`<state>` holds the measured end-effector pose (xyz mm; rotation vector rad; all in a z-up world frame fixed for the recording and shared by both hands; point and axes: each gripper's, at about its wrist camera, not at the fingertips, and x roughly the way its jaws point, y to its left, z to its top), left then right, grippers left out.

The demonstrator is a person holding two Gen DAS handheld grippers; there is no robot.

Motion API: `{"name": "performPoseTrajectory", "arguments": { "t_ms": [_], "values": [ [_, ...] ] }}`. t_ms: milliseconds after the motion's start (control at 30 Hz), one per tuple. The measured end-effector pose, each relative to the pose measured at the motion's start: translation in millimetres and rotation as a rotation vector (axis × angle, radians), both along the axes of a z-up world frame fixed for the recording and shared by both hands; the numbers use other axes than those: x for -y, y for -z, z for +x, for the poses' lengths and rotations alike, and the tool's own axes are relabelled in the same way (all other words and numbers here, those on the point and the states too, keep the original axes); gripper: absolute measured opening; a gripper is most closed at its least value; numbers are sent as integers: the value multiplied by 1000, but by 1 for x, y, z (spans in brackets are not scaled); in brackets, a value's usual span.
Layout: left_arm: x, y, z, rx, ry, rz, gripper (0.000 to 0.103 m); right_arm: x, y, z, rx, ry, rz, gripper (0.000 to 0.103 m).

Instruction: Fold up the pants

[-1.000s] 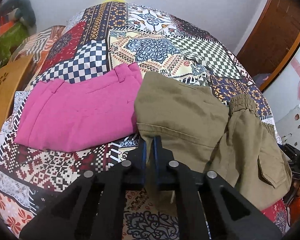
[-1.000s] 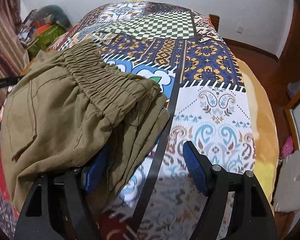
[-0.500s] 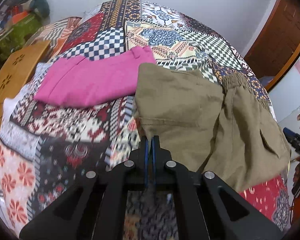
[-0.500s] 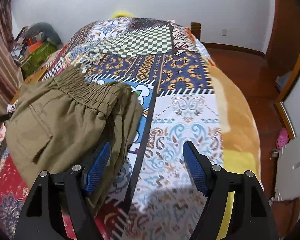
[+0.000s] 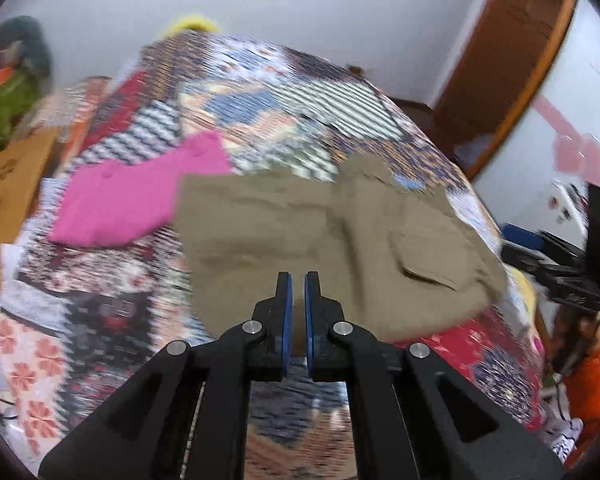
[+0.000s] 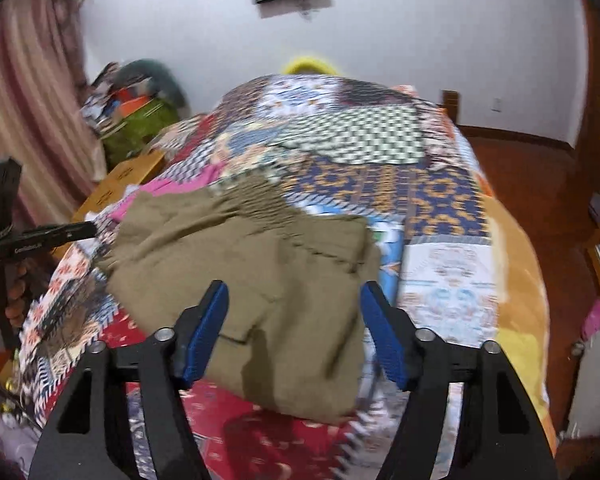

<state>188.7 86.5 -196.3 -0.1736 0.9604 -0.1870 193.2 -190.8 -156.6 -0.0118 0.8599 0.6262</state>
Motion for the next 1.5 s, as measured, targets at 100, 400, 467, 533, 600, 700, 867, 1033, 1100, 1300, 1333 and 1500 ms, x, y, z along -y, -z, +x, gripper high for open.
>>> {"name": "performPoseTrajectory", "arguments": {
  "t_ms": [100, 400, 467, 533, 600, 700, 867, 1033, 1100, 1300, 1333, 1500],
  "values": [
    [15, 21, 4, -52, 31, 14, 3, -17, 14, -2, -42, -50, 0, 59],
    [-15, 50, -5, -101, -43, -12, 11, -7, 46, -12, -128, -51, -31, 53],
    [-18, 50, -10, -97, -47, -16, 11, 2, 47, -16, -130, -30, -47, 53],
    [-19, 49, -16, -91, -49, -15, 11, 11, 50, -20, -140, -10, -62, 53],
    [-21, 47, -21, -89, -50, -9, 11, 18, 51, -22, -151, 8, -82, 54],
    [-25, 45, -28, -93, -52, 15, 11, 33, 56, -24, -193, 39, -50, 54],
    [-43, 46, -36, -126, -120, 90, 13, 40, 50, -20, -214, 76, -35, 54],
    [-60, 34, -33, -90, -175, 57, 14, 43, 32, -11, -161, 134, -57, 56],
    [-59, 28, -28, -67, -170, 53, 36, 46, 27, -5, -153, 160, -49, 57],
    [-47, 17, 2, -28, -139, 72, 63, 38, 28, 10, -157, 210, -77, 58],
    [-46, 19, 9, -38, -137, 63, 63, 36, 29, 11, -151, 215, -80, 59],
    [-49, 37, 33, -90, -134, 21, 63, 30, 32, 18, -100, 252, -81, 73]
  ]
}}
